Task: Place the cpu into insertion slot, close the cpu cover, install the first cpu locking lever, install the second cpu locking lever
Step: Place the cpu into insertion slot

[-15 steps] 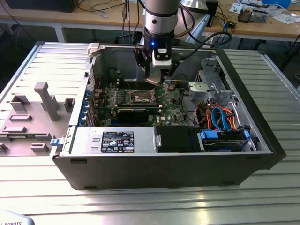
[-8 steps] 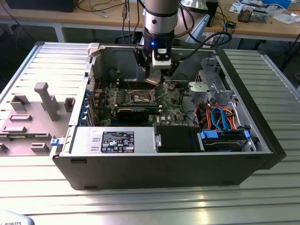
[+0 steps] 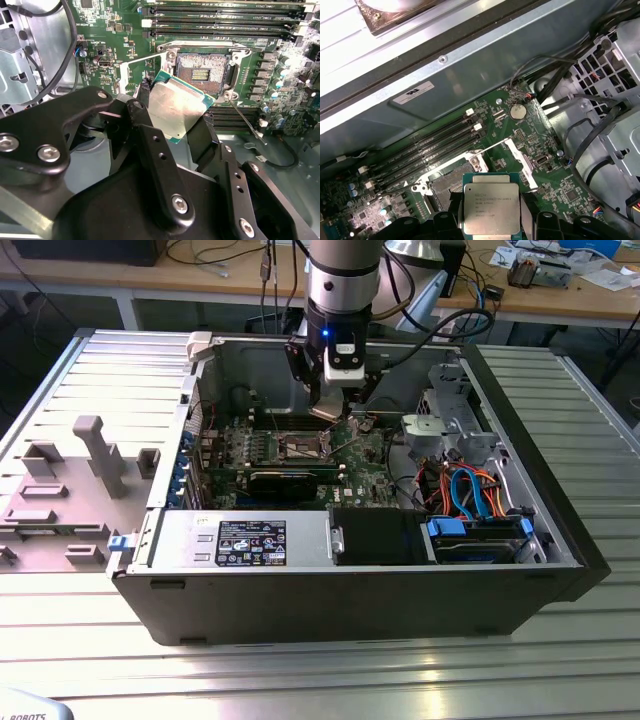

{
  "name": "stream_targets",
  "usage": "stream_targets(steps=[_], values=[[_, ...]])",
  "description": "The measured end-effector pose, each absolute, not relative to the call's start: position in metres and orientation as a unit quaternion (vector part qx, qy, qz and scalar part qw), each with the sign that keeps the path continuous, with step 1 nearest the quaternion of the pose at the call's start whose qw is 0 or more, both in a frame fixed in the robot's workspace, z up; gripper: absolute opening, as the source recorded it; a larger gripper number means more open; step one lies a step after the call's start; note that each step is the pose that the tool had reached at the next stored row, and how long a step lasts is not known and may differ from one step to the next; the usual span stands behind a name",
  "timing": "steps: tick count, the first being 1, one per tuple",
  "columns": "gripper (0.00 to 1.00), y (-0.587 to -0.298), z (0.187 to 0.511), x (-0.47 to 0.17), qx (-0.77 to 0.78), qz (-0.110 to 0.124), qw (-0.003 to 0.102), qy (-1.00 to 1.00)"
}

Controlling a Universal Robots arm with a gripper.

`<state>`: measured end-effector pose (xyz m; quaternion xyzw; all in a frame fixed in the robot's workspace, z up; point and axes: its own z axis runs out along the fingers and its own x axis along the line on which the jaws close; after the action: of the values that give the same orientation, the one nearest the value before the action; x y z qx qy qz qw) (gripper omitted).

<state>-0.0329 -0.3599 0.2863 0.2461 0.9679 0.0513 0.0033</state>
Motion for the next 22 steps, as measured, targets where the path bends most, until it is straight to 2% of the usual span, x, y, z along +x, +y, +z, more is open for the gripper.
stream_targets(steps=[22], values=[[0.54, -0.3599, 0.286, -0.0331, 0.262, 0.051, 0.004, 0.964]])
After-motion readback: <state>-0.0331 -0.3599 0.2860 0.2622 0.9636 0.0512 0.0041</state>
